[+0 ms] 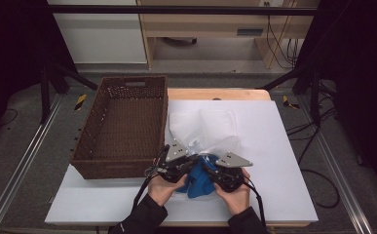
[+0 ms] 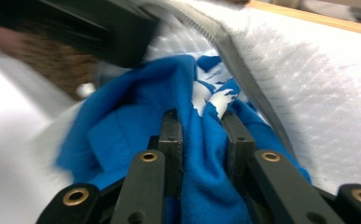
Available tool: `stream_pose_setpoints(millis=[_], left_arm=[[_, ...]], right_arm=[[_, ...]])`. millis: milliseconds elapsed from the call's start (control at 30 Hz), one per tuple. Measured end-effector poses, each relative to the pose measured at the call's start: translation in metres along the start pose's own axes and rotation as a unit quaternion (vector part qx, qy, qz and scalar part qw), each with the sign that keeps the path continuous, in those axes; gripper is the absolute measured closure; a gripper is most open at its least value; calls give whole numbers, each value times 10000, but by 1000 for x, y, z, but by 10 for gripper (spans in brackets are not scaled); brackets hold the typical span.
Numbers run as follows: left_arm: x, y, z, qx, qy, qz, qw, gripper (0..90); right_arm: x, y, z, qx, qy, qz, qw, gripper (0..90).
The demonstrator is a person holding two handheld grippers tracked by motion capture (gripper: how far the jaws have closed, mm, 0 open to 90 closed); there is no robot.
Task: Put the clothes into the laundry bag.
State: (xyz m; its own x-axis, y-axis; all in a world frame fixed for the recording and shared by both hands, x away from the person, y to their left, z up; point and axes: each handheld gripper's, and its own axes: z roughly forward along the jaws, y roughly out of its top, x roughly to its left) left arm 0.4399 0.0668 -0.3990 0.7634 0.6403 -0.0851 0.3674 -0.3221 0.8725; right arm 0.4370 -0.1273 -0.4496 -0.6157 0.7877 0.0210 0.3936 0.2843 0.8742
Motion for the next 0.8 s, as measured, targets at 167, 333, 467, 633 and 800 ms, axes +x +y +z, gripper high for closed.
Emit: stream_pose_setpoints(millis=[167, 333, 467, 633, 800], left_arm=[[2, -8, 3, 112, 10, -14, 9999, 887], [9, -13, 7, 182, 94, -80, 9998, 886], [11, -15, 10, 236, 152, -78, 9996, 886], [10, -16, 13, 250, 186, -51, 9995, 886], [10, -16, 13, 237, 188, -34, 9995, 886]], right_arm=[[-14, -18, 31, 199, -473, 317, 9982, 697], [-14, -15, 9, 23, -171, 277, 9995, 503], [-14, -21, -23, -183, 40, 145, 9997, 351], [-19, -36, -36, -114, 29, 152, 9998, 282], [-15, -46, -15, 379, 20, 144, 9992, 473]])
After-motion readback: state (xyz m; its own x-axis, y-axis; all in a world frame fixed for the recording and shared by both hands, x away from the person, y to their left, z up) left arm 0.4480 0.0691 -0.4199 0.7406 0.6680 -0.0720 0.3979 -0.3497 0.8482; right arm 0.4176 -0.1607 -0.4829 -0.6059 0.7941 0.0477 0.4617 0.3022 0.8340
